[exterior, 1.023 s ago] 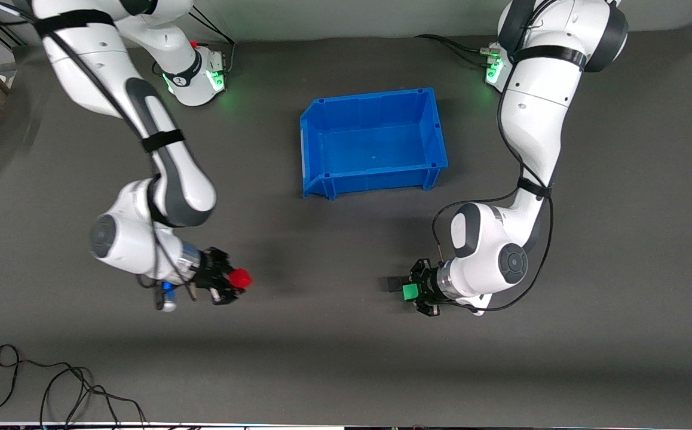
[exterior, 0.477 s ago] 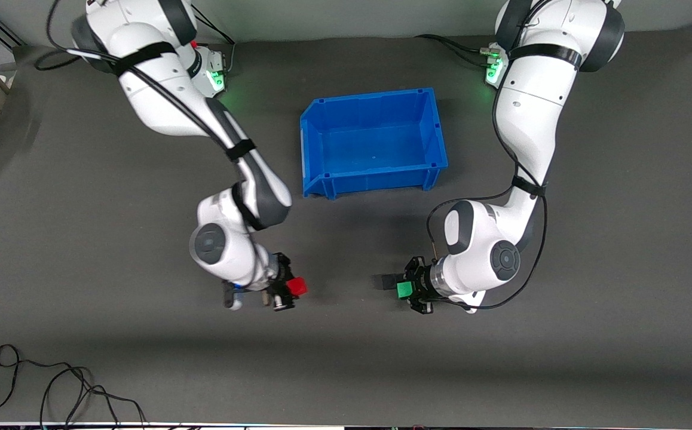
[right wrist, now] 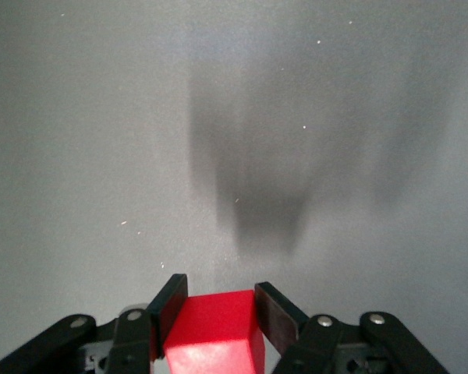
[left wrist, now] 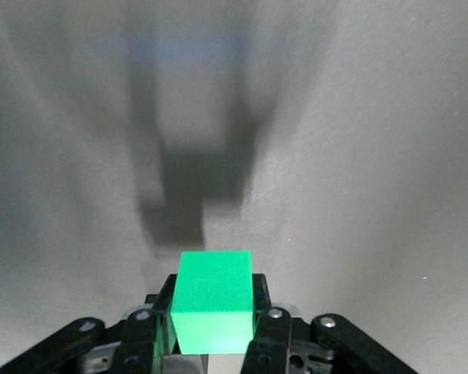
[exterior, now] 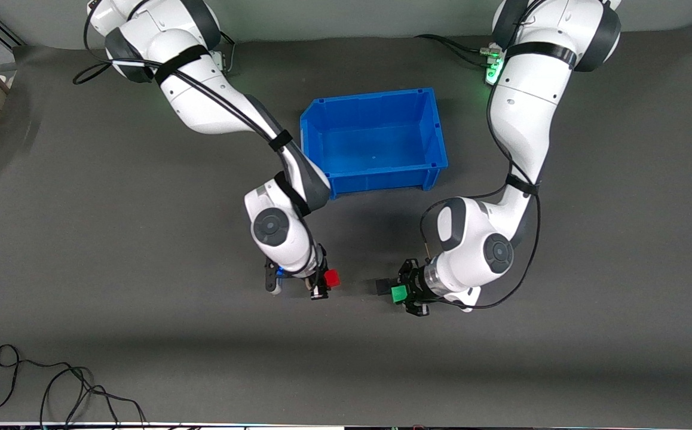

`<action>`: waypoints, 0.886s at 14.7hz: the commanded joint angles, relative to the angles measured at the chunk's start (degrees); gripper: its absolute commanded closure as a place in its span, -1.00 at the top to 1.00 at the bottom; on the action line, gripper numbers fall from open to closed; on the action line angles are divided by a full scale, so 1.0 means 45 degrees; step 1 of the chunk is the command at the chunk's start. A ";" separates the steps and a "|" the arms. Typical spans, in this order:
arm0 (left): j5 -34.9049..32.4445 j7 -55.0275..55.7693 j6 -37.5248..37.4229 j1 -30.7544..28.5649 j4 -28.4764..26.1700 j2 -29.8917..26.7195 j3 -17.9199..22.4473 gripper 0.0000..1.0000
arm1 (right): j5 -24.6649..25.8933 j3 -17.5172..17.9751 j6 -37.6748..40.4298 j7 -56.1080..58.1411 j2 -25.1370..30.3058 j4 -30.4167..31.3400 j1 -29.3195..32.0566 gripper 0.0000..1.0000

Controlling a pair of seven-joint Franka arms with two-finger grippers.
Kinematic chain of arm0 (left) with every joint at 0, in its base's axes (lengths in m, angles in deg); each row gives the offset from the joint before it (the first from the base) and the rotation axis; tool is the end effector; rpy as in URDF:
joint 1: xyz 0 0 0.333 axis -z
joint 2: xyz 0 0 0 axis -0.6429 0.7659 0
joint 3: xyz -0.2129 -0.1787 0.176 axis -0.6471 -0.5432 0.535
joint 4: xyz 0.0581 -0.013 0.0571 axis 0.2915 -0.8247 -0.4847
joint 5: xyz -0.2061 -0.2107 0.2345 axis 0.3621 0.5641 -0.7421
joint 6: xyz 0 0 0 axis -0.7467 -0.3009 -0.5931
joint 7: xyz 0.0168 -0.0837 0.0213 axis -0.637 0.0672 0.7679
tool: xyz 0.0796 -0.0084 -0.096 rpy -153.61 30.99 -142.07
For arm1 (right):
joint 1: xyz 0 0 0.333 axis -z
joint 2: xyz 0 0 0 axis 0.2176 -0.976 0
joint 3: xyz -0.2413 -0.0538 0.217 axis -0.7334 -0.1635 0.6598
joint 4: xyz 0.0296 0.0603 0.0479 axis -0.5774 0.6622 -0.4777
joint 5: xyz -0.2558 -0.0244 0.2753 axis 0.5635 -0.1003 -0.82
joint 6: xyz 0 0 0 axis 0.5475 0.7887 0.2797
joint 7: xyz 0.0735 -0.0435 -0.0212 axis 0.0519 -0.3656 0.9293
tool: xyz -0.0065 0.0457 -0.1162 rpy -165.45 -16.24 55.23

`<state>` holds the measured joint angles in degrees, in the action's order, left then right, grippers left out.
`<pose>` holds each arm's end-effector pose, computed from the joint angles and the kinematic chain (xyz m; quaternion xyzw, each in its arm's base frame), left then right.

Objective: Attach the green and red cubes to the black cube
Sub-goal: 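Carry the red cube with the right gripper toward the black cube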

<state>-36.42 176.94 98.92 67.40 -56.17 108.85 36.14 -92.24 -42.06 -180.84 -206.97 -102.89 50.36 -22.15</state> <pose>0.6780 -0.3483 0.2128 0.6311 0.7400 -0.1470 0.1803 0.6473 0.4217 0.2095 -0.7181 0.6898 0.0009 0.0924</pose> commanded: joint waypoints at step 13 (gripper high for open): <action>-0.0208 0.0954 0.1072 0.0962 0.0066 0.0304 0.0100 -1.00 | 0.1538 -0.0266 0.0029 -0.2285 -0.1280 -0.1658 -0.0623 -1.00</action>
<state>-36.52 179.12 102.22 70.36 -56.33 109.66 36.11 -88.36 -42.79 -180.93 -213.61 -106.53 45.60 -23.00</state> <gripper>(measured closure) 0.604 0.555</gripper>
